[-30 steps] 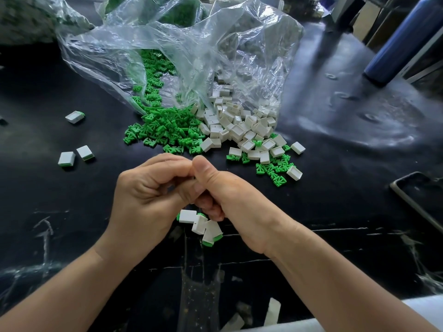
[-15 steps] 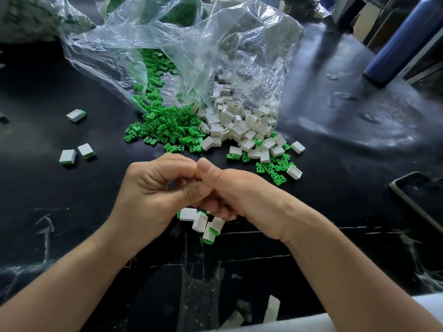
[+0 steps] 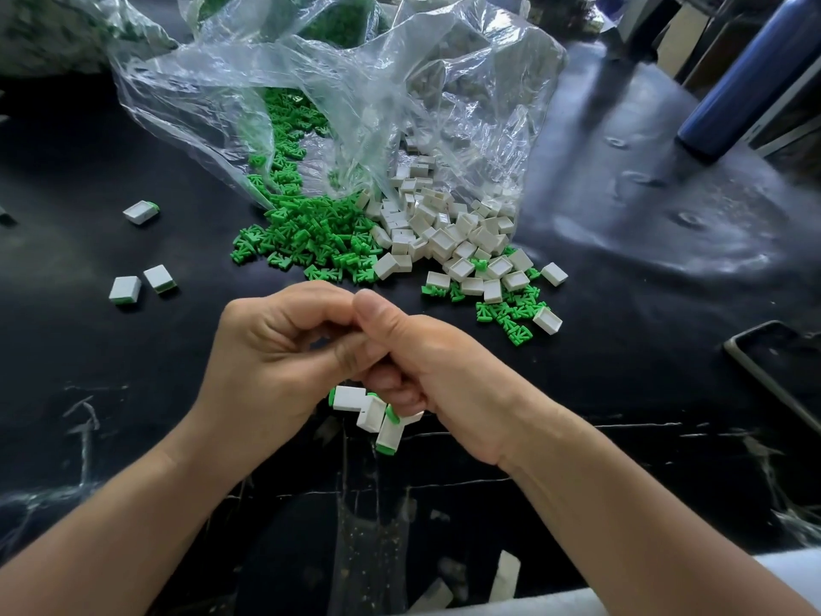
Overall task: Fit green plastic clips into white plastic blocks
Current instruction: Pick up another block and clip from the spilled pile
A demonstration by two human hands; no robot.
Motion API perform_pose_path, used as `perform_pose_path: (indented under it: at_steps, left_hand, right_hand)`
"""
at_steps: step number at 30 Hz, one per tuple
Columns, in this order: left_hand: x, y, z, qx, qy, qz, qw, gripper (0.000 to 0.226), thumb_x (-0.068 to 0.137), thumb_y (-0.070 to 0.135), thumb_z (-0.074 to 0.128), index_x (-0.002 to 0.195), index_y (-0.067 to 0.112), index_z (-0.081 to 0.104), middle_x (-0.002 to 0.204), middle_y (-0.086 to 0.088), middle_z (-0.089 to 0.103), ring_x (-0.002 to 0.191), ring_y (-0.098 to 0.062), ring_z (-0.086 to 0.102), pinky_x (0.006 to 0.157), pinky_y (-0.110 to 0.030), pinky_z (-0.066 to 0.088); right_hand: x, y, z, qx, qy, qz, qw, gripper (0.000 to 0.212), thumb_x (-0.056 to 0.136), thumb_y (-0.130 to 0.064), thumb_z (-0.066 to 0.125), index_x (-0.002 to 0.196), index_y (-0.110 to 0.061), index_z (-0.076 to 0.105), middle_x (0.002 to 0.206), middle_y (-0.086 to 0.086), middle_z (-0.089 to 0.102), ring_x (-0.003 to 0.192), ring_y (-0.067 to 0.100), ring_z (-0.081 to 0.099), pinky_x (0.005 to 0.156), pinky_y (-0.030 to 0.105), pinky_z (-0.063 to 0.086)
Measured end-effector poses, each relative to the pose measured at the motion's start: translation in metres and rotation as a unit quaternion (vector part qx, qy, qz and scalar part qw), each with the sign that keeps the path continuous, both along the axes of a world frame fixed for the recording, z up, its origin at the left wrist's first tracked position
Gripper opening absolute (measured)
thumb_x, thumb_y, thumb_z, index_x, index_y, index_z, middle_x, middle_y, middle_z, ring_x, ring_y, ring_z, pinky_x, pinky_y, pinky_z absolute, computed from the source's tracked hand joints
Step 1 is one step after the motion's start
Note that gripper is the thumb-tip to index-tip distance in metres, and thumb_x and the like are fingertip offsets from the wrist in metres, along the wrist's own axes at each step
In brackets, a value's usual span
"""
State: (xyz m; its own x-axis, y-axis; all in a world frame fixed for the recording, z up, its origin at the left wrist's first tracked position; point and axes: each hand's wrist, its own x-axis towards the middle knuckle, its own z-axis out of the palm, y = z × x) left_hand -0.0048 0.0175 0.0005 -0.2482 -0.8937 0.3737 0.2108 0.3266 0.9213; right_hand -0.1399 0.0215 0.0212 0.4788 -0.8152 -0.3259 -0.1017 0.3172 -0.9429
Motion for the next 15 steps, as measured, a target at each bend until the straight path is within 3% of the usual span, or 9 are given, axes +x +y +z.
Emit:
perform_pose_path:
  at_steps: [5,9,12,15]
  left_hand:
    - [-0.0016,0.0009,0.0012,0.027,0.027,-0.006,0.999,0.011,0.064,0.008,0.068,0.071,0.001,0.065,0.067,-0.007,0.068,0.051,-0.022,0.066,0.05,-0.024,0.053]
    - [-0.0006,0.0006,0.0,0.03,0.02,-0.016,0.999,0.008,0.066,0.008,0.068,0.071,0.002,0.065,0.068,-0.009,0.064,0.052,-0.023,0.064,0.051,-0.026,0.053]
    - [0.0021,0.0009,-0.002,0.027,-0.024,0.017,0.999,0.02,0.066,0.034,0.076,0.077,0.017,0.074,0.081,0.004,0.057,0.07,-0.012,0.061,0.059,-0.023,0.053]
    - [0.0033,0.0007,-0.0023,0.019,-0.047,0.032,0.998,0.027,0.06,0.052,0.076,0.08,0.033,0.075,0.082,0.016,0.052,0.078,-0.003,0.053,0.064,-0.02,0.051]
  right_hand:
    - [-0.0063,-0.0003,0.0058,-0.013,-0.009,0.026,1.0,0.044,0.074,-0.06,0.037,0.062,-0.018,0.045,0.051,-0.01,0.032,0.051,0.008,0.023,0.05,0.02,0.021]
    - [-0.0062,0.0008,0.0066,-0.006,0.008,0.017,1.0,0.045,0.076,-0.06,0.036,0.057,-0.021,0.047,0.049,-0.014,0.035,0.05,0.007,0.026,0.049,0.019,0.025]
    - [-0.0054,0.0011,0.0054,-0.003,0.026,0.003,1.0,0.047,0.086,-0.055,0.034,0.053,-0.025,0.049,0.047,-0.016,0.037,0.048,0.005,0.029,0.05,0.018,0.028]
    - [-0.0066,0.0007,0.0047,0.002,0.031,0.014,0.999,0.052,0.089,-0.053,0.033,0.077,-0.011,0.061,0.05,-0.015,0.036,0.05,0.005,0.029,0.05,0.016,0.029]
